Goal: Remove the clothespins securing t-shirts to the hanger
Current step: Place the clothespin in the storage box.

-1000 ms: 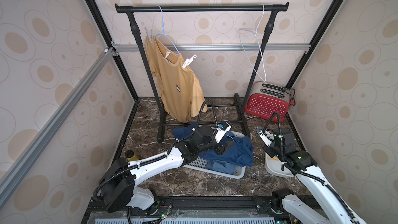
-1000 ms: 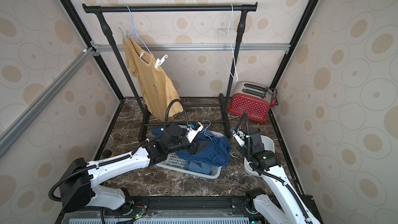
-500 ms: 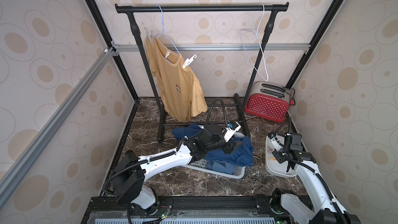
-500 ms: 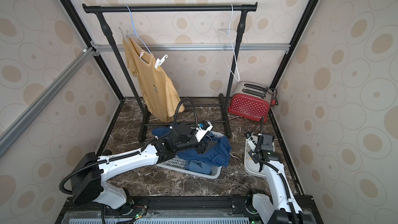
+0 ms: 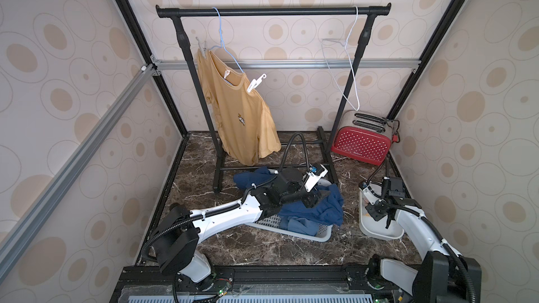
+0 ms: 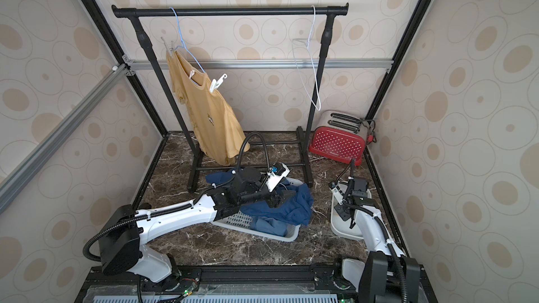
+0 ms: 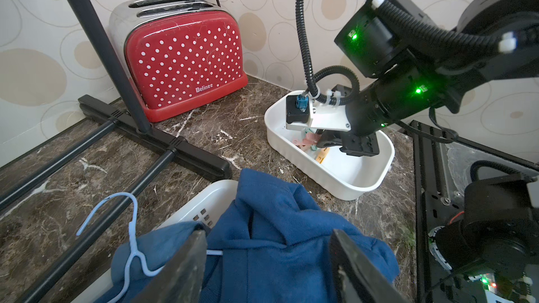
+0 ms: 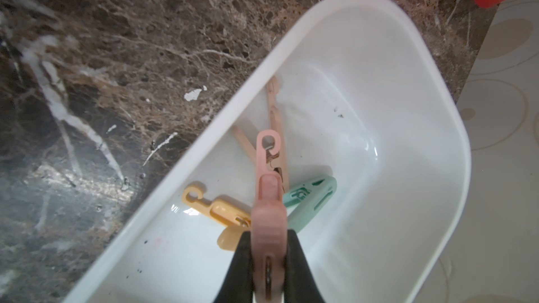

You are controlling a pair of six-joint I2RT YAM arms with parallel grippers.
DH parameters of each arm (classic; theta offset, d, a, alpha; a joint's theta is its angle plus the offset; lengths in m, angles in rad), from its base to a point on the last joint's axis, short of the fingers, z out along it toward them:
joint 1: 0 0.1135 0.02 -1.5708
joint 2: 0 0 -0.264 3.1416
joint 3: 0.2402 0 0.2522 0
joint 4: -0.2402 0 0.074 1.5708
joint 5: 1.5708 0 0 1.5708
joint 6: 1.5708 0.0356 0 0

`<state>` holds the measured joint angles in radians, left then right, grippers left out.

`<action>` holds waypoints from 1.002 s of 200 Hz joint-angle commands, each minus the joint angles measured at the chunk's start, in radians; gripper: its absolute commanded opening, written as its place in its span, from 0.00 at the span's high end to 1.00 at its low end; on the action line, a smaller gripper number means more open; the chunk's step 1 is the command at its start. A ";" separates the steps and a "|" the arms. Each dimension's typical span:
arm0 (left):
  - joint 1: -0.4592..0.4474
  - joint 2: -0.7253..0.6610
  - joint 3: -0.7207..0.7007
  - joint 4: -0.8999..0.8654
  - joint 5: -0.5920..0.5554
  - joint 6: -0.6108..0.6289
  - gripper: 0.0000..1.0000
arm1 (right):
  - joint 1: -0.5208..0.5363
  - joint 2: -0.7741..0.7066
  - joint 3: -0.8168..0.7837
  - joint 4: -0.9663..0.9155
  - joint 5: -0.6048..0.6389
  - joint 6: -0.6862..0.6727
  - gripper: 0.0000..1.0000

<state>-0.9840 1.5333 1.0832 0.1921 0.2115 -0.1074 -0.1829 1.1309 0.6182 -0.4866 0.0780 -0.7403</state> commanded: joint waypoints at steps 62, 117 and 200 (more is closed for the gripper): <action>-0.012 0.013 0.040 -0.023 -0.009 0.020 0.31 | -0.004 0.005 -0.009 -0.004 -0.023 -0.021 0.61; -0.006 -0.038 0.024 -0.078 -0.060 0.058 0.29 | -0.004 -0.111 0.074 -0.021 0.010 0.081 0.55; 0.116 -0.173 -0.010 -0.260 -0.089 0.089 0.28 | 0.119 -0.324 0.263 -0.170 -0.184 0.805 0.34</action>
<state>-0.8898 1.3918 1.0737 0.0353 0.1574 -0.0666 -0.1364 0.8059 0.8520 -0.5671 -0.0299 -0.2199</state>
